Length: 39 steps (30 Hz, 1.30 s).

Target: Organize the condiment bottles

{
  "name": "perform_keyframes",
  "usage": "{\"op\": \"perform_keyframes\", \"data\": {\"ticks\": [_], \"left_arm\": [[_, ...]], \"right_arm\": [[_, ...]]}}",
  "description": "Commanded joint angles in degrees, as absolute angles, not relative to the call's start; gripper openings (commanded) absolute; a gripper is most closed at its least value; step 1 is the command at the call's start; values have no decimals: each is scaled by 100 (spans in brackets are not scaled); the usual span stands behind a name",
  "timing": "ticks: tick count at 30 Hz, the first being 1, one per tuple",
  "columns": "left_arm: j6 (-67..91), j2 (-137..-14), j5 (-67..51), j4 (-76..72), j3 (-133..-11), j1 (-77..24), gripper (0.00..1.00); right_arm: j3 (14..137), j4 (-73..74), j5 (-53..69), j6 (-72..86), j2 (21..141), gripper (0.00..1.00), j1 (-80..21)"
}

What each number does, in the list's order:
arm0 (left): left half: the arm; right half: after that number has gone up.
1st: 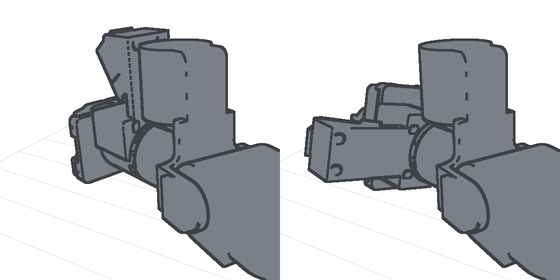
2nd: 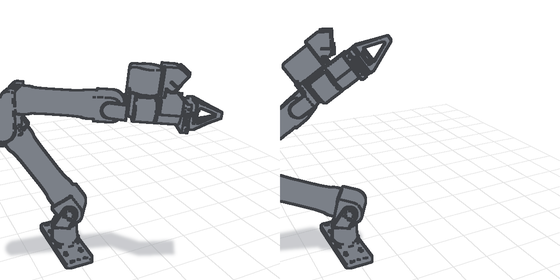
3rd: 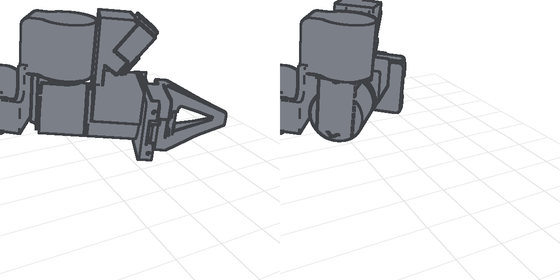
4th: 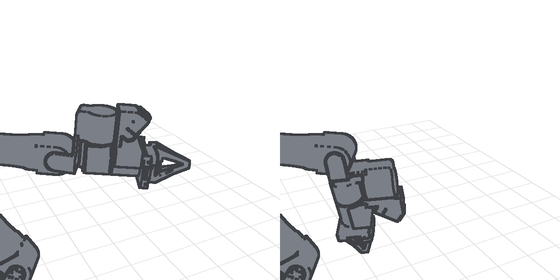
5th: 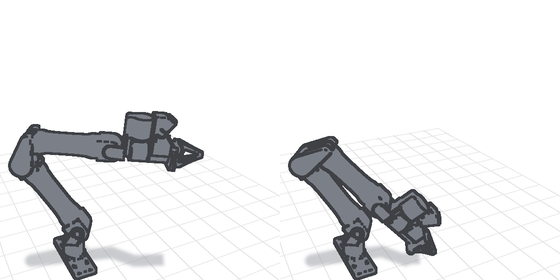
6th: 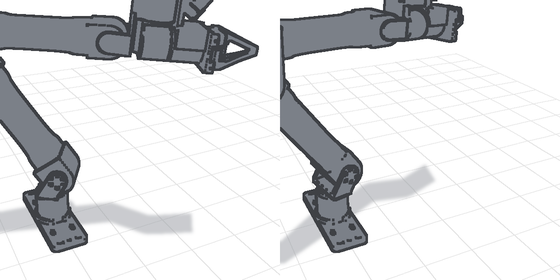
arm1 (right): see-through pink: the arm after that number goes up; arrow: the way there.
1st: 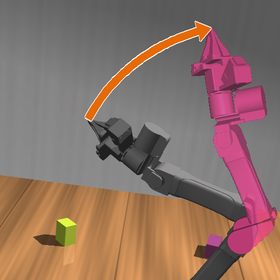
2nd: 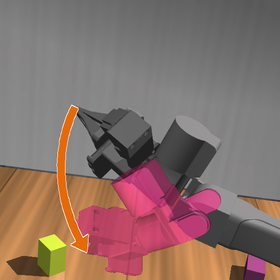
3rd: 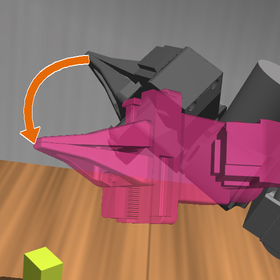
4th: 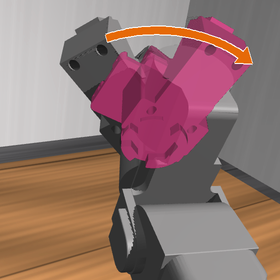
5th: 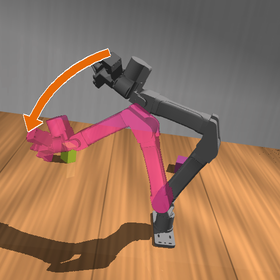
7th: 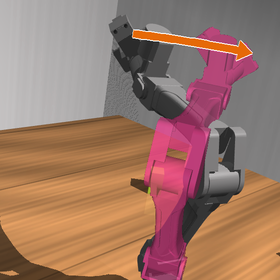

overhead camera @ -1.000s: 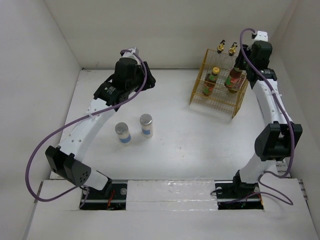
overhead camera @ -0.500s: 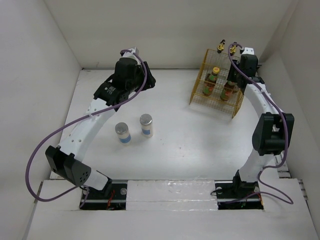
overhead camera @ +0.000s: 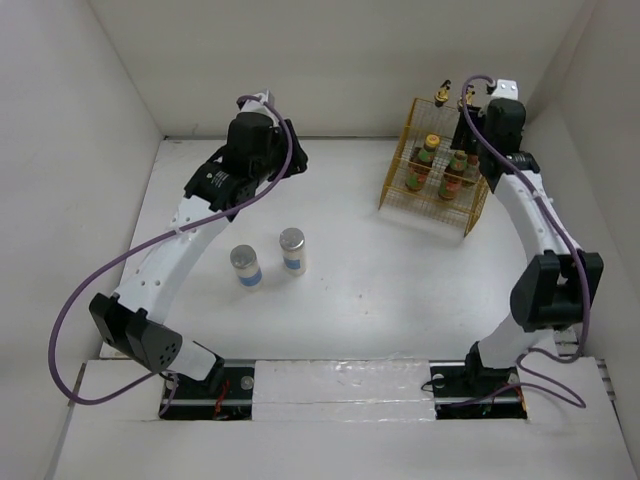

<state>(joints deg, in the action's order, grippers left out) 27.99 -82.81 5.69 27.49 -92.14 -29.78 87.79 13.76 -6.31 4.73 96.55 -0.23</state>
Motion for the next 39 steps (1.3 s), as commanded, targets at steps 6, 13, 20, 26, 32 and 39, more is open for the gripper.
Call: {"op": "perform_keyframes", "data": {"ticks": [6, 13, 20, 26, 32, 39], "left_arm": [[2637, -8279, 1116, 2865, -9773, -2971, 22], [2750, -8279, 1633, 3059, -9940, -2971, 35], [2751, -8174, 2091, 3243, -10125, -2971, 55], [2646, -8121, 2434, 3296, -10239, -2971, 56], [2593, -8121, 2566, 3296, -10239, -2971, 57], [2488, -8174, 2444, 3191, -10239, -2971, 57]], "right_arm": [[7657, 844, 831, 404, 8095, 1, -2045], [7154, 686, 1827, -184, 8621, 85, -4226], [7637, 546, 1478, -343, 9860, 100, -5044], [7980, 27, 1090, -18, 10564, 98, -5098], [7858, -579, 607, 237, 10740, 76, -5203], [7639, -650, 299, 299, 9594, 33, -4976]]}}
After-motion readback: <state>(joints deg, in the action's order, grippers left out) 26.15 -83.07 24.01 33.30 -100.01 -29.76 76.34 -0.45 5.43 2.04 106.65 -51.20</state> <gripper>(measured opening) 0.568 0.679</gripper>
